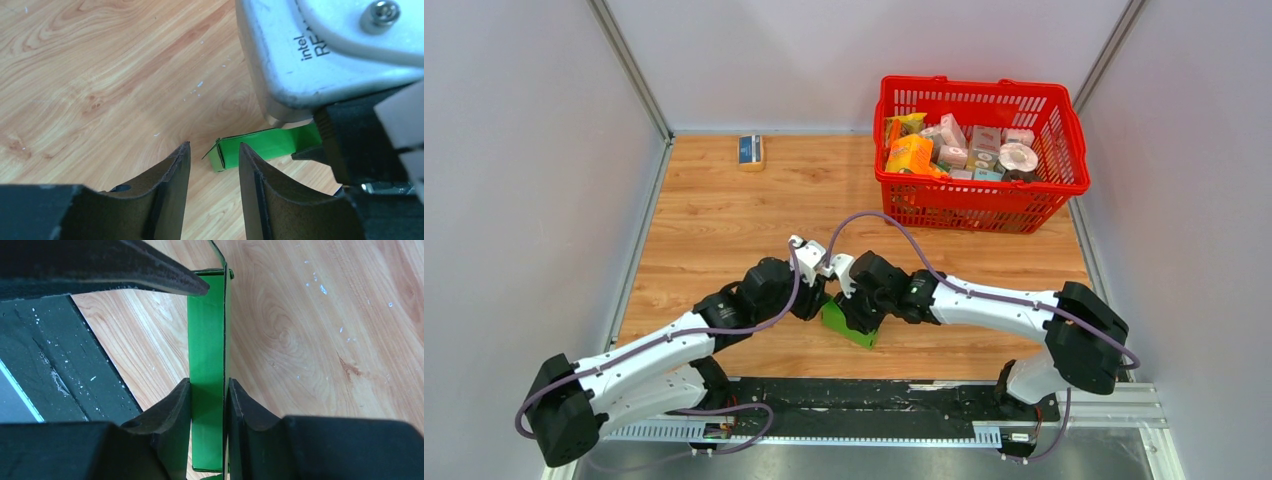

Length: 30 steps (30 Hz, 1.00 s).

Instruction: Fold the paper box

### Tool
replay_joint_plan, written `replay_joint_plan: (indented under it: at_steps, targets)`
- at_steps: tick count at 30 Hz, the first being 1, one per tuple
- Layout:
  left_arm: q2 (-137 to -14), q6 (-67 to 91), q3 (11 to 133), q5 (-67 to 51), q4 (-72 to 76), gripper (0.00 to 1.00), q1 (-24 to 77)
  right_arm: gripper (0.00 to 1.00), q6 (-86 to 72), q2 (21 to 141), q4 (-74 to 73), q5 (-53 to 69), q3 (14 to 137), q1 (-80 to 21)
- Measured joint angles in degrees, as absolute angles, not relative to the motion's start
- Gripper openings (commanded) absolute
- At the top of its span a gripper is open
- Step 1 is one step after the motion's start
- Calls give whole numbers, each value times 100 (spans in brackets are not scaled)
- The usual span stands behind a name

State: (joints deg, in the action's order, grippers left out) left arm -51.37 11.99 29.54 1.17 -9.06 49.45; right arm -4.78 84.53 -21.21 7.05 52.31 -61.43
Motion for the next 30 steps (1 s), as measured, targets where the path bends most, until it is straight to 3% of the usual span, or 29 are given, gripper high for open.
replay_joint_plan:
  at_steps: [6, 9, 13, 18, 30]
  targets:
    - [-5236, 1125, 2956, 161, -733, 41, 4943, 24, -537, 8416, -2051, 770, 5172, -6093]
    - [-5183, 1125, 2917, 246, -703, 42, 4928, 24, -534, 8412, -2025, 788, 5157, -6084]
    - [-4624, 1347, 2526, 178, -506, 52, 4633, 24, -517, 8364, -1929, 884, 5076, -6084]
    - [-3704, 1763, 1940, -187, -307, 50, 4099, 24, -517, 8276, -1876, 996, 4974, -6084]
    - [-4781, 1896, 1946, -1264, 141, 45, 4003, 24, -517, 8226, -1944, 1100, 4950, -6088]
